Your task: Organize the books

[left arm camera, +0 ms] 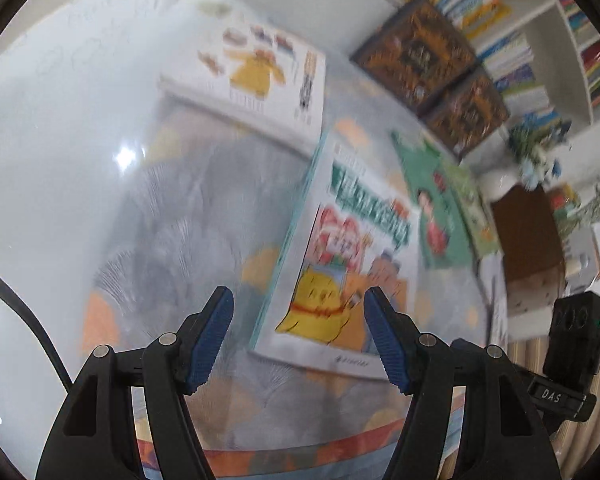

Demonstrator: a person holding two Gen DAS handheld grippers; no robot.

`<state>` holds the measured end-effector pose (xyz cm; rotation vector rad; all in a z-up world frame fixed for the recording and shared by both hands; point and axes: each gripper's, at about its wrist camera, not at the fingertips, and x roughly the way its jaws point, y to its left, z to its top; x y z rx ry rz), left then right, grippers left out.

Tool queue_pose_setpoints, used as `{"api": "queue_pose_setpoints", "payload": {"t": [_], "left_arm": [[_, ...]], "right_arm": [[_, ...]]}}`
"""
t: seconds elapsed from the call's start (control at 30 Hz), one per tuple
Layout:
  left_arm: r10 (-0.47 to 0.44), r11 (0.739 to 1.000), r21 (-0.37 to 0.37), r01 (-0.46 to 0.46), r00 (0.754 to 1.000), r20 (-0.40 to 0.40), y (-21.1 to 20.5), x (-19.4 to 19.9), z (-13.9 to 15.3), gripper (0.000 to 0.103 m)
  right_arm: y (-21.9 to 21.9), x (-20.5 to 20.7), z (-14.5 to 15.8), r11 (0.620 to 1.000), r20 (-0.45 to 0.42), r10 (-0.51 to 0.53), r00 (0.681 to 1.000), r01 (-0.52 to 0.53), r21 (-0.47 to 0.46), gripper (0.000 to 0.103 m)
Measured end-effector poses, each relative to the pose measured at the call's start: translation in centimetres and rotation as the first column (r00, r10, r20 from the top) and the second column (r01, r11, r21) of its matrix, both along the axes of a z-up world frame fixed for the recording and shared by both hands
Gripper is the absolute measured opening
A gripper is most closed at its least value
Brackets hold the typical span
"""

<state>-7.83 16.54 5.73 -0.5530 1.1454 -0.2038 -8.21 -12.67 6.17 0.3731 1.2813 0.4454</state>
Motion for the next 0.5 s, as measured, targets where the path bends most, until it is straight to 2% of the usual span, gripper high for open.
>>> {"api": "queue_pose_setpoints", "payload": {"t": [0.07, 0.13, 0.2, 0.27, 0.37, 0.5], "left_arm": [[-0.027, 1.000, -0.004, 0.027, 0.999, -0.022, -0.6, 0.0, -1.1, 0.064], [-0.062, 0.998, 0.009, 0.063, 0.997, -0.039, -1.4, 0.0, -2.0, 0.058], [-0.089, 0.995, 0.044, 0.091, 0.995, -0.049, -2.1, 0.1, -2.5, 0.053], [-0.101, 0.992, 0.072, 0.103, 0.994, -0.033, -2.3, 0.0, -2.4, 0.049], [-0.104, 0.992, 0.074, 0.106, 0.994, -0.027, -2.2, 0.0, -2.6, 0.047], [-0.126, 0.988, 0.082, 0.127, 0.992, -0.021, -2.5, 0.0, -2.7, 0.047]], "right_arm": [[0.8, -0.2, -1.4, 0.995, -0.005, 0.005, 1.000, -0.006, -0.096, 0.038], [1.3, -0.2, -2.6, 0.989, -0.014, 0.003, 1.000, -0.005, -0.148, 0.038], [1.4, -0.3, -3.5, 0.988, -0.006, -0.003, 1.000, 0.002, -0.155, 0.038], [1.8, -0.6, -4.1, 0.983, 0.013, -0.001, 1.000, 0.004, -0.183, 0.031], [2.7, -1.1, -4.6, 0.973, 0.027, 0.006, 1.000, 0.000, -0.231, 0.025], [2.7, -1.8, -4.5, 0.972, 0.062, 0.006, 0.998, 0.009, -0.237, 0.025]]}}
